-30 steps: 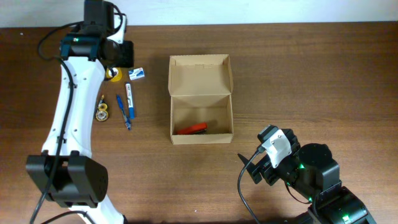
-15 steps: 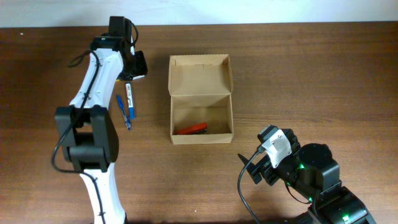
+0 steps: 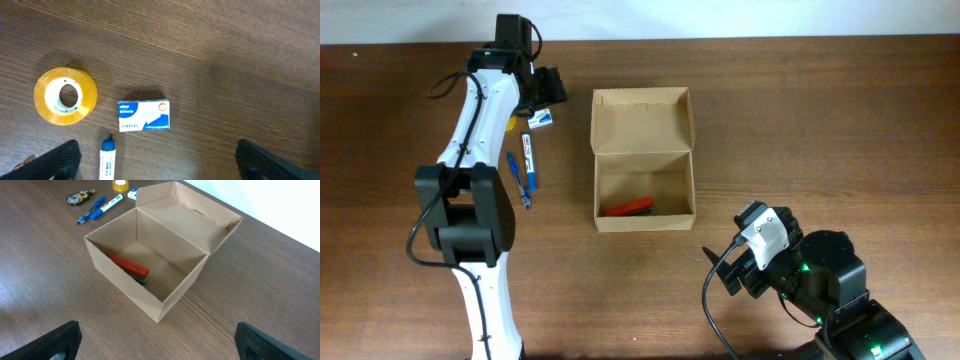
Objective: Pack container
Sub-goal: 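Lower the left gripper onto the blue-and-white staples box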
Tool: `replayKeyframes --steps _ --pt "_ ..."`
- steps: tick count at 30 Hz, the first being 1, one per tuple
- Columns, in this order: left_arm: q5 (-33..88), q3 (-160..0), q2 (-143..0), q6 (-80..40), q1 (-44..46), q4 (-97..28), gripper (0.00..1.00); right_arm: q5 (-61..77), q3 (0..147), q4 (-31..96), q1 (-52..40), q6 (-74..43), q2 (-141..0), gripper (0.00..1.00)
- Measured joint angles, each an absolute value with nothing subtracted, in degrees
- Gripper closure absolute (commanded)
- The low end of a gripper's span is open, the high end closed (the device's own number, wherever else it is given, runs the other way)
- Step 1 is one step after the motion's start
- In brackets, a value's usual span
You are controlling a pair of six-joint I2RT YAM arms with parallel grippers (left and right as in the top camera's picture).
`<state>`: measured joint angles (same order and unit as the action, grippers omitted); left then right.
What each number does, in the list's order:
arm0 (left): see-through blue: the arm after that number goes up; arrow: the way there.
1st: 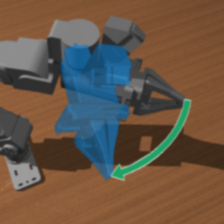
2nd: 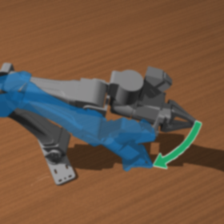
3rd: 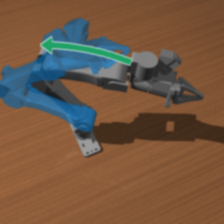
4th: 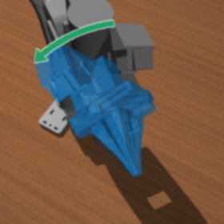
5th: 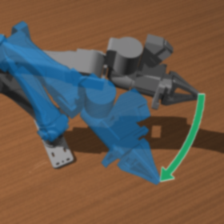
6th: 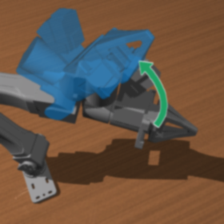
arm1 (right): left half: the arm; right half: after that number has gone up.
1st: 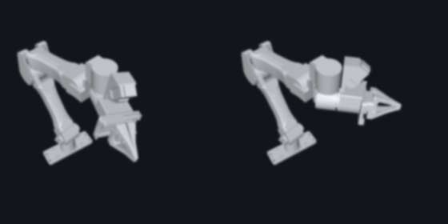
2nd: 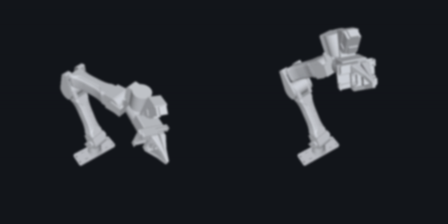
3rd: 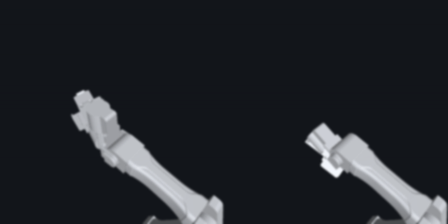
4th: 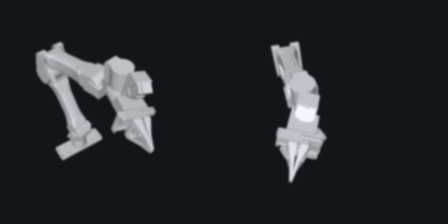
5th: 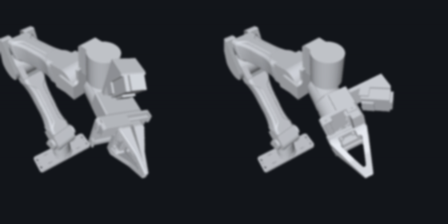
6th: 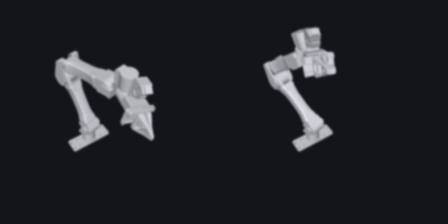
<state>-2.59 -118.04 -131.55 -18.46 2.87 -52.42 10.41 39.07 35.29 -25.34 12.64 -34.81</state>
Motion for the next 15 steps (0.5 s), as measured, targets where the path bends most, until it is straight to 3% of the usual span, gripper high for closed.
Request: replayKeyframes --steps 15 --pt "-1.54 -118.04 -131.70 -23.62 3.20 -51.99 0.00 10.41 39.07 35.29 -25.34 12.64 -34.81 0.01"
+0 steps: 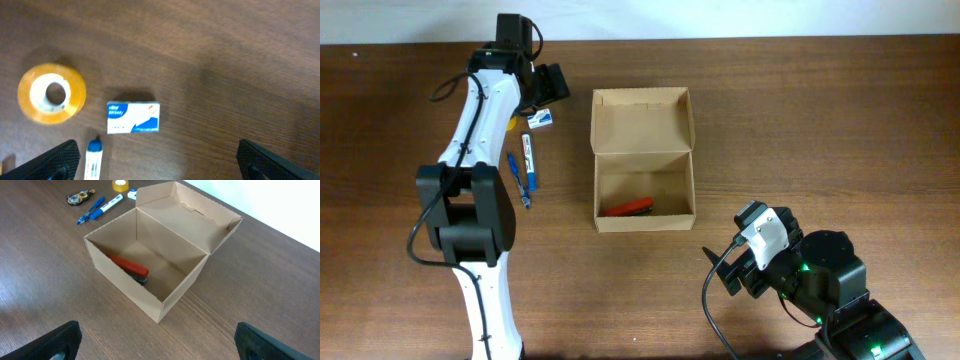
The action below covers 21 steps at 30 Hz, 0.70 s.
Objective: Pack container
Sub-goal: 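Lower the left gripper onto the blue-and-white staples box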
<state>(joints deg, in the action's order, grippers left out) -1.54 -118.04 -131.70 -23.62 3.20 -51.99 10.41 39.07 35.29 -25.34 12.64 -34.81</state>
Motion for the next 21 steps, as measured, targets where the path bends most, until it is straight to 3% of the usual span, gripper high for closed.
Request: replayKeyframes --steps 14,21 --pt "-5.85 -122.52 -136.07 -31.40 4.01 -57.01 0.00 10.41 39.07 35.31 -25.34 12.67 -34.81 0.01" --pt "-6.07 -122.61 -139.46 -32.27 3.09 -57.25 0.05 10.41 39.07 35.31 -25.34 12.60 -34.81 0.01"
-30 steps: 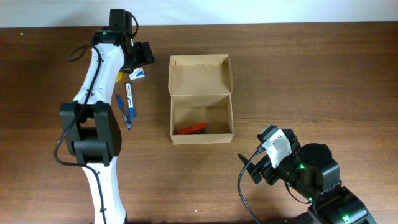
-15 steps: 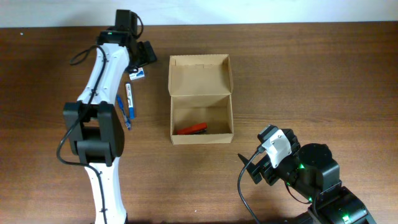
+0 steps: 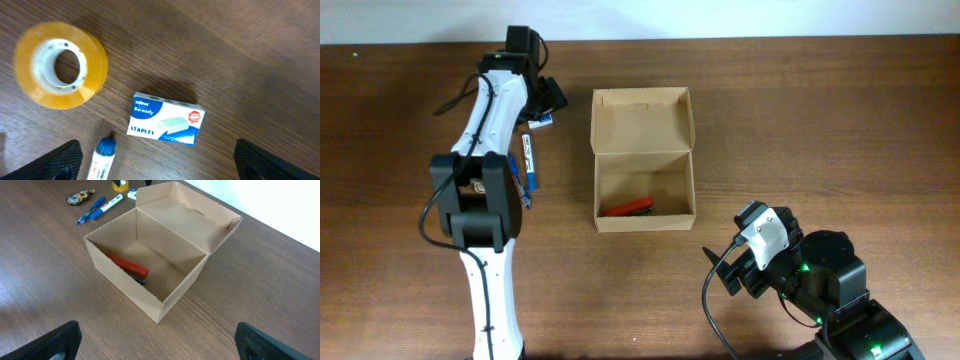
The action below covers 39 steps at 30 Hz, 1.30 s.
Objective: Pack container
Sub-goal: 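Lower the left gripper onto the blue-and-white staples box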
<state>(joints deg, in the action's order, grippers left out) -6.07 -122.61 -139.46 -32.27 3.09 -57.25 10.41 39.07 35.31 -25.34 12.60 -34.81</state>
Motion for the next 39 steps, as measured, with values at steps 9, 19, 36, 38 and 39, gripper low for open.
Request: replayKeyframes --steps 9,19,36,38,39 --pt "-6.31 -122.61 -140.46 -32.45 3.36 -57.25 0.08 10.41 39.07 35.31 -25.34 12.67 -34.81 0.01" --pt "-6.72 -122.69 -142.74 -32.38 3.36 -54.83 0.11 10.41 39.07 35.31 -25.34 12.67 -34.81 0.01" --pt "-7.14 -122.69 -142.96 -29.76 3.36 -52.84 0.28 10.41 39.07 35.29 -25.34 12.67 -34.81 0.01" --pt "-7.14 -122.69 -142.96 -29.76 3.36 -52.84 0.28 10.41 39.07 35.29 -25.34 12.64 -34.81 0.01" --pt "-7.14 -122.69 -142.96 -29.74 3.36 -52.82 0.28 10.41 39.07 35.29 -25.34 12.69 -34.81 0.01"
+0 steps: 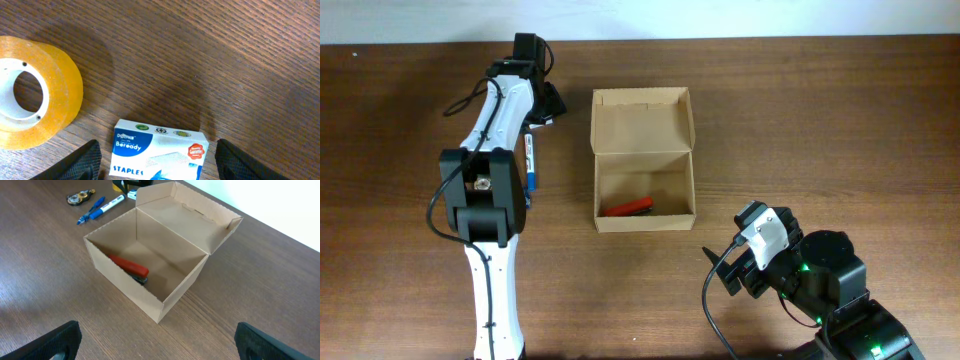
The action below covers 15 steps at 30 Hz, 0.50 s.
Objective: Pack container
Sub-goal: 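Lower the left gripper onto the blue-and-white staples box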
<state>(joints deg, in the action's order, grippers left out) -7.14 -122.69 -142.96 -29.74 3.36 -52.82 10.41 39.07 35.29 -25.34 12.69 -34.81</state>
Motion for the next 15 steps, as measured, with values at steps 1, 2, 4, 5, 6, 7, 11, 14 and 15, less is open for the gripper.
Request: replayKeyframes --steps 1,2,4,5,6,7,11,14,15 --pt "-7.14 -122.69 -142.96 -29.61 3.36 -52.73 0.29 10.41 39.07 35.29 -25.34 12.64 -34.81 0.01" --pt "-7.14 -122.69 -142.96 -29.58 3.36 -52.62 0.29 10.41 39.07 35.29 -25.34 12.62 -34.81 0.01" --pt "-7.11 -122.69 -142.96 -29.52 3.36 -52.62 0.31 10.41 39.07 35.29 -25.34 12.64 -34.81 0.01" --pt "-7.11 -122.69 -142.96 -29.34 3.36 -52.64 0.32 10.41 39.07 35.29 -25.34 12.67 -34.81 0.01" --pt "-7.14 -122.69 -142.96 -29.10 3.36 -52.62 0.31 10.41 39.07 35.29 -25.34 12.67 -34.81 0.01" --pt "-7.11 -122.69 -142.96 -28.88 3.36 -52.62 0.32 10.41 39.07 35.29 -25.34 12.64 -34.81 0.01" --pt "-7.14 -122.69 -142.96 -28.25 3.36 -52.64 0.33 10.41 39.07 35.29 -25.34 12.67 -34.81 0.01" --pt "-7.14 -122.69 -142.96 -27.99 3.36 -52.64 0.33 10.41 39.07 35.29 -25.34 12.64 -34.81 0.01" --pt "-7.14 -122.69 -142.96 -27.81 3.36 -52.64 0.34 10.41 39.07 35.29 -25.34 12.64 -34.81 0.01"
